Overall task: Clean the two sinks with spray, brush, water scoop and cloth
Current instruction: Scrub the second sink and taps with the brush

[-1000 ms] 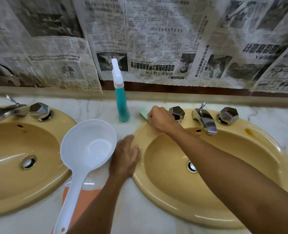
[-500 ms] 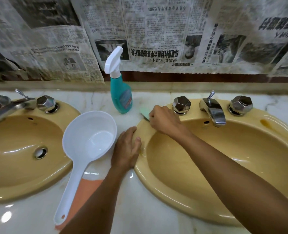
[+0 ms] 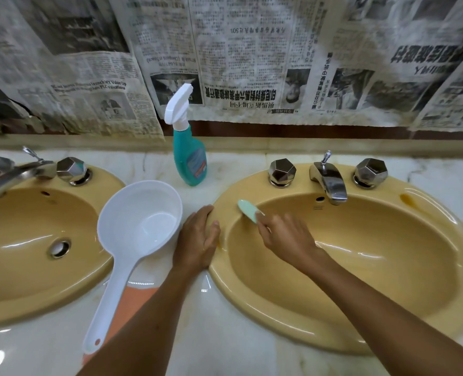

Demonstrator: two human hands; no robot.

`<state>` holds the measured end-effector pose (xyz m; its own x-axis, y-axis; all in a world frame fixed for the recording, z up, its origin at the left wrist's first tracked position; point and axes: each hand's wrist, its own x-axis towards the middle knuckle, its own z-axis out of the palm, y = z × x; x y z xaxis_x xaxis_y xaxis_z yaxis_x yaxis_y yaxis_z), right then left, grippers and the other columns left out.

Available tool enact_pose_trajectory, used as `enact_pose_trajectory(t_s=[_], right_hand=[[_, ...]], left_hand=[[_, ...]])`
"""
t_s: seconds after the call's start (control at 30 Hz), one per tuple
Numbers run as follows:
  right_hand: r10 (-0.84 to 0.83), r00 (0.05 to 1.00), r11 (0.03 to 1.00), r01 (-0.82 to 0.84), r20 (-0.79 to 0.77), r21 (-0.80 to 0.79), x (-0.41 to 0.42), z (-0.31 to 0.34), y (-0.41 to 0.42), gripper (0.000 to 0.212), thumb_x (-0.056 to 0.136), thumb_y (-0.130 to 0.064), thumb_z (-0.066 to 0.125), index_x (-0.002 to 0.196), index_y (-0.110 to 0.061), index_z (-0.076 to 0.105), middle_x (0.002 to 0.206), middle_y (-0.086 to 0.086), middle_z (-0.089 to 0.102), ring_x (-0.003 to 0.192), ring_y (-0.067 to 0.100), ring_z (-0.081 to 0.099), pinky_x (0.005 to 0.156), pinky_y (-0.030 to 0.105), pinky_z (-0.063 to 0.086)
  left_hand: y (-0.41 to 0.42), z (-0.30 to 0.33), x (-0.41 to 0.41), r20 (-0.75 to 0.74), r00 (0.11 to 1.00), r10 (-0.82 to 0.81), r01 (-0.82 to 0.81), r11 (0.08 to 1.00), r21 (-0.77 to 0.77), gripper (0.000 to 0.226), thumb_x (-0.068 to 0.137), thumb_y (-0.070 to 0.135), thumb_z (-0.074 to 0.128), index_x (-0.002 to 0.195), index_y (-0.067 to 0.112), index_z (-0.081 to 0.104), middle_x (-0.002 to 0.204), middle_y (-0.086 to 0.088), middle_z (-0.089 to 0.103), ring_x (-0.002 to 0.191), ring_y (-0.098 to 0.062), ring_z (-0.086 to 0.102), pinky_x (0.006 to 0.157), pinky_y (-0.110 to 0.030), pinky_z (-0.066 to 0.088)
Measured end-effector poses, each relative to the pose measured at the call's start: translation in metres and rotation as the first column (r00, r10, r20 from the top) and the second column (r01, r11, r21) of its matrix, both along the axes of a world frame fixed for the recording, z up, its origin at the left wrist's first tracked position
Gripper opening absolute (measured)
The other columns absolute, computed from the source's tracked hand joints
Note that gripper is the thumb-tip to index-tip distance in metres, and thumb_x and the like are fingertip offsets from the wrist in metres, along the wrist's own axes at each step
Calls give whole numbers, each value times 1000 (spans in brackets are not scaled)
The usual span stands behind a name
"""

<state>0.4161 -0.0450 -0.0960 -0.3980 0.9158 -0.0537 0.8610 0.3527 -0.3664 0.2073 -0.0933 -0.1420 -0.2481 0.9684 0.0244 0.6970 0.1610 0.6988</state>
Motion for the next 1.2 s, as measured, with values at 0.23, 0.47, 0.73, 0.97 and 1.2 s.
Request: enact_pose_trajectory(t_s=[0.23,0.47,0.73,0.97,1.2], right_hand=[[-57,997,998,59,-52,33,-4,-13,-7,32,101,-37,40,117,-27,67,94,12,70,92,39,62,69,36,41],[-260,932,965,260,-253,-32,10,-13,8,29,98,-31,51,120,-28,69,86,12,72,81,36,64,66,41,51],[-274,952,957,257,-136,-132,-1,6,29,26,97,-36,51,110,-29,73,104,7,72,91,34,64,68,34,47],[-55,998,992,57,18,-112,-35,19,31,26,92,-30,49,106,-22,69,103,11,66,96,38,61,69,36,43],[45,992,999,-46,121,6,-51,16,49,22,94,-20,46,103,-16,65,98,11,62,91,36,60,66,35,36]], left_hand=[[1,-4,0,-8,1000,6,-6,1000,7,64,89,54,31,138,19,51,133,-4,59,123,-23,53,105,-38,42],[0,0,2,-4,1000,15,-15,1000,11,63,89,54,31,137,20,51,130,-3,59,119,-20,53,102,-30,40],[0,0,1,-11,1000,14,-14,1000,17,62,89,54,32,137,20,52,128,-4,60,117,-20,54,101,-29,39],[-1,1,1,-6,1000,15,-15,1000,22,62,88,53,32,137,20,52,130,-3,60,120,-20,53,103,-33,42],[-2,0,1,0,1000,14,-14,1000,23,62,88,53,32,137,21,52,131,-2,59,120,-20,53,104,-36,42]])
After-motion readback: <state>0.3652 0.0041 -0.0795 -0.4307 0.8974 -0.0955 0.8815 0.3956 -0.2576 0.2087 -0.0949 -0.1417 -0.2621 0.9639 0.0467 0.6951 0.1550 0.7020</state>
